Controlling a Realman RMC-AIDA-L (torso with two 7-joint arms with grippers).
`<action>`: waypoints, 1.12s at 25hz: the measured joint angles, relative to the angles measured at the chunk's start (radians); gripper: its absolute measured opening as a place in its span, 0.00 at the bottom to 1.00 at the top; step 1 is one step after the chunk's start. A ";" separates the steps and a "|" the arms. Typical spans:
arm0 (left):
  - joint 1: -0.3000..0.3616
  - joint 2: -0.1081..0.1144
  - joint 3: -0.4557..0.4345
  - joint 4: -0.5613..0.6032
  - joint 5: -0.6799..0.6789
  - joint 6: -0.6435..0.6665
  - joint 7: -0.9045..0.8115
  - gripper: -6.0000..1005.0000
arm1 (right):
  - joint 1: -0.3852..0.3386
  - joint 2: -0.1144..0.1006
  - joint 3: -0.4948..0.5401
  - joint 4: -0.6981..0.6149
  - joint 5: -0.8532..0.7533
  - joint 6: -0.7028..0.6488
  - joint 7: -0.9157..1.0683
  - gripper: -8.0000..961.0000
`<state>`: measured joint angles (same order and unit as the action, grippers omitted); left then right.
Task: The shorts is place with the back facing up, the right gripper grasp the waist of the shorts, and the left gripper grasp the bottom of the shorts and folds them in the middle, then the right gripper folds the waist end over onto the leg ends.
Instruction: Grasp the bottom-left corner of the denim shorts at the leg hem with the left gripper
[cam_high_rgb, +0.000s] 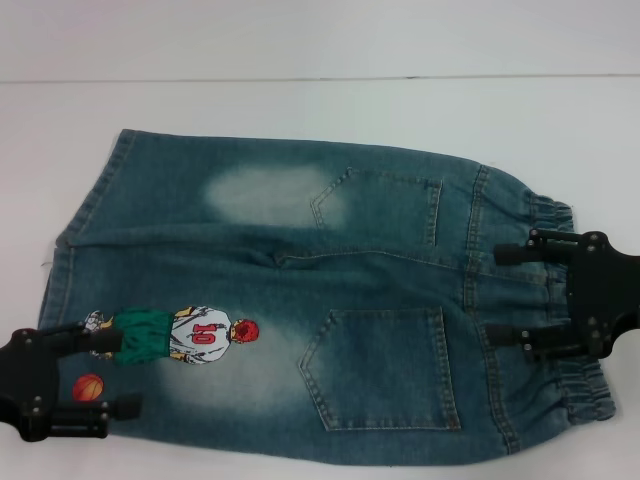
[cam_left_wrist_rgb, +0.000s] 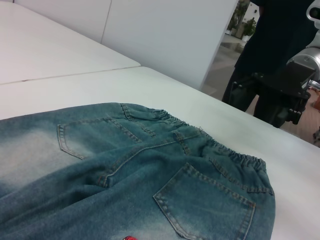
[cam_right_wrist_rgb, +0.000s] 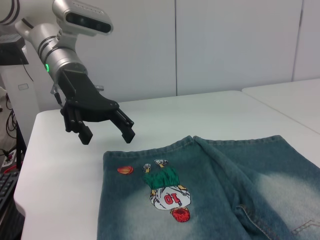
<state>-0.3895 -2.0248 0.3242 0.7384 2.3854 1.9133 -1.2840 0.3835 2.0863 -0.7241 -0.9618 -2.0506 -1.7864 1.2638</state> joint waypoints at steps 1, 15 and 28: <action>0.000 0.000 0.000 0.000 0.000 -0.001 0.000 0.93 | 0.000 0.000 0.000 0.000 0.000 0.000 0.000 0.96; -0.002 -0.001 0.003 -0.002 0.000 -0.006 0.000 0.92 | 0.000 0.000 0.000 0.000 -0.002 0.002 -0.001 0.96; -0.003 -0.001 0.000 -0.002 0.000 -0.008 -0.004 0.91 | -0.002 0.000 0.002 0.000 0.002 0.001 -0.001 0.96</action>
<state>-0.3927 -2.0254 0.3243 0.7367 2.3854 1.9048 -1.2884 0.3819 2.0862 -0.7225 -0.9618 -2.0491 -1.7859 1.2624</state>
